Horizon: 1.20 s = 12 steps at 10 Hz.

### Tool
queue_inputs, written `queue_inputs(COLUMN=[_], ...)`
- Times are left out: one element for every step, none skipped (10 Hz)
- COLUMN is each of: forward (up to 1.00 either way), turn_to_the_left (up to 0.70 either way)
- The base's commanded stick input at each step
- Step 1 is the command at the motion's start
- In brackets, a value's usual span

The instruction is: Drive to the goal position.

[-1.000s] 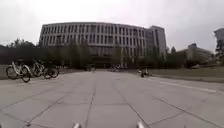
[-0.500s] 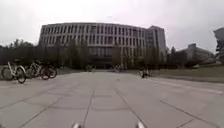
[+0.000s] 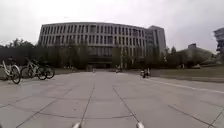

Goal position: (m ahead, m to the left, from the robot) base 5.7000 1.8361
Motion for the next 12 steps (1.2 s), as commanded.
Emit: queue_inputs(forward=[0.5,0.5,0.5,0.5,0.5,0.5,0.5,0.5,0.5,0.5,0.5,0.5], turn_to_the_left=[0.0,0.0,0.0,0.0,0.0,0.0,0.0,0.0,0.0,0.0,0.0,0.0])
